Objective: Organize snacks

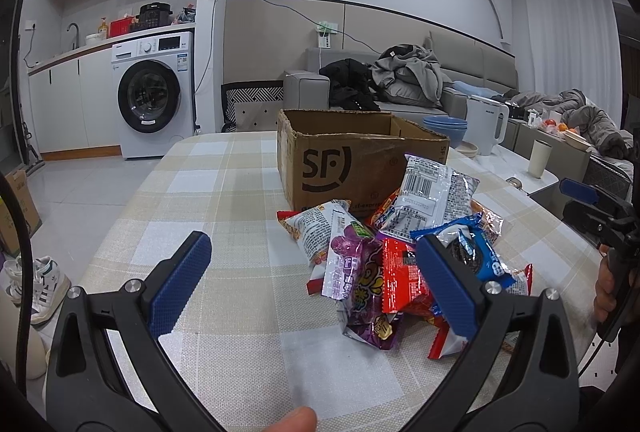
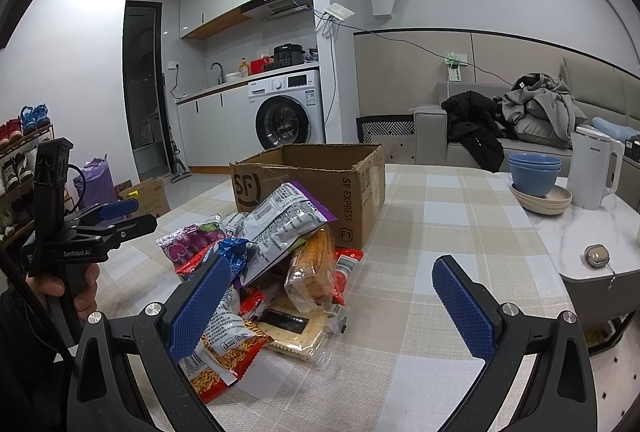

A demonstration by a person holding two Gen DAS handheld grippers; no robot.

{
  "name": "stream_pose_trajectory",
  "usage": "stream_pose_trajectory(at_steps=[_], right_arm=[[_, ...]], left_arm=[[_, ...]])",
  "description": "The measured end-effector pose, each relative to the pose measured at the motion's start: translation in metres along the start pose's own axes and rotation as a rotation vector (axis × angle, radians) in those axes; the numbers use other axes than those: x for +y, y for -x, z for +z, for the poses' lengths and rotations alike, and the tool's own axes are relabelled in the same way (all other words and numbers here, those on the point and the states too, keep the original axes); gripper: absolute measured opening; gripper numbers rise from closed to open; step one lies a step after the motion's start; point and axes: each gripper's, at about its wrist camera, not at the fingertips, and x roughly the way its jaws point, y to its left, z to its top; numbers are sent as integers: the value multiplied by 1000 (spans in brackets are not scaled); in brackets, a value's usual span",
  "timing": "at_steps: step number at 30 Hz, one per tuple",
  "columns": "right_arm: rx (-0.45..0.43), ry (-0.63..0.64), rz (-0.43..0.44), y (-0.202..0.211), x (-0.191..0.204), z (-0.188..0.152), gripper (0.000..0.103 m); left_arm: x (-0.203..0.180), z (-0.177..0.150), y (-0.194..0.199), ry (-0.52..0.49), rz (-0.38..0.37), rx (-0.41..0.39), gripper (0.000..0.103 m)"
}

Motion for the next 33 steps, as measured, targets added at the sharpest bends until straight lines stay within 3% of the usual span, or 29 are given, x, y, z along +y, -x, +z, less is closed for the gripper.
stream_pose_trajectory(at_steps=[33], right_arm=[[2,0,-4,3,-1,0,103]], left_arm=[[-2,0,0,-5,-4,1,102]])
